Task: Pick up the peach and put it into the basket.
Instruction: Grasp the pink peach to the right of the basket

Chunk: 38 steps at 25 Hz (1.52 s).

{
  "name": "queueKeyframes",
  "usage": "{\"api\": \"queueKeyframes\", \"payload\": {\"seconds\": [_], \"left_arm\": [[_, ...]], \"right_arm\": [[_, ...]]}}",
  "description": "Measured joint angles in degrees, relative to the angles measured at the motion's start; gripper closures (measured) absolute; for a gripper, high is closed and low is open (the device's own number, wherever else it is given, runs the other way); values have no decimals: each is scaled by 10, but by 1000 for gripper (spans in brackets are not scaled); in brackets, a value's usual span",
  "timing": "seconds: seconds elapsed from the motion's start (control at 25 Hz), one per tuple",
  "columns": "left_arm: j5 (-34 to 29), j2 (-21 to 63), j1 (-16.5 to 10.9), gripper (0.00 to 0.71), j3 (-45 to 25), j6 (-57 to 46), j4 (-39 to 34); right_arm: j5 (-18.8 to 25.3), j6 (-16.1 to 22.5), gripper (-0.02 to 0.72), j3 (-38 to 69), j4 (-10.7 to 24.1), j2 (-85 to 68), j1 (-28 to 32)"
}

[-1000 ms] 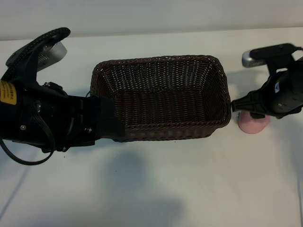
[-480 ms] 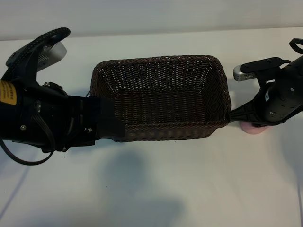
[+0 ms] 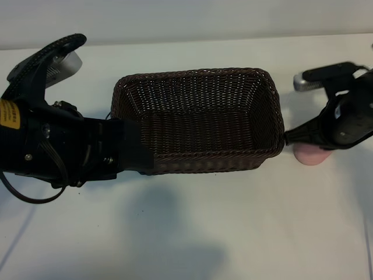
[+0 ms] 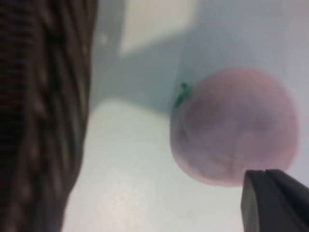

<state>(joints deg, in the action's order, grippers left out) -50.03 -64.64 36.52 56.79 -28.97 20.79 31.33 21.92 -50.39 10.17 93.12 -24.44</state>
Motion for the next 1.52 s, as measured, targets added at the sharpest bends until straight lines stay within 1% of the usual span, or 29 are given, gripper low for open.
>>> {"api": "queueKeyframes", "payload": {"seconds": [0.24, 0.36, 0.4, 0.48, 0.64, 0.72, 0.8, 0.92, 1.16, 1.24, 1.32, 1.36, 1.44, 1.48, 1.52], "left_arm": [[0, 0, 0, 178, 0, 0, 0], [0, 0, 0, 178, 0, 0, 0], [0, 0, 0, 178, 0, 0, 0], [0, 0, 0, 178, 0, 0, 0], [0, 0, 0, 178, 0, 0, 0], [0, 0, 0, 178, 0, 0, 0], [0, 0, 0, 178, 0, 0, 0], [0, 0, 0, 178, 0, 0, 0], [0, 0, 0, 178, 0, 0, 0], [0, 0, 0, 178, 0, 0, 0], [-1, 0, 0, 178, 0, 0, 0], [0, 0, 0, 178, 0, 0, 0], [-1, 0, 0, 178, 0, 0, 0], [-1, 0, 0, 178, 0, 0, 0], [-1, 0, 0, 178, 0, 0, 0]], "right_arm": [[16, -3, 687, 0, 10, -44, 21], [14, -5, 665, 0, 6, -38, 24], [11, -8, 642, 0, 3, -36, 24], [0, -11, 572, 0, -6, -32, 24], [-13, -19, 338, 0, -16, -29, 24], [-17, -26, 243, 0, -16, -20, 24], [-20, -30, 201, 0, -16, -5, 24], [-33, -32, 182, 0, -19, 23, 24], [-59, -32, 183, 0, -20, 75, 24], [-64, -34, 218, 0, -24, 87, 24], [-68, -35, 291, -2, -28, 94, 26], [-69, -35, 355, -2, -29, 96, 27], [-70, -35, 528, -2, -30, 96, 27], [-70, -35, 584, -2, -30, 96, 27], [-70, -34, 623, -2, -30, 96, 27]]}}
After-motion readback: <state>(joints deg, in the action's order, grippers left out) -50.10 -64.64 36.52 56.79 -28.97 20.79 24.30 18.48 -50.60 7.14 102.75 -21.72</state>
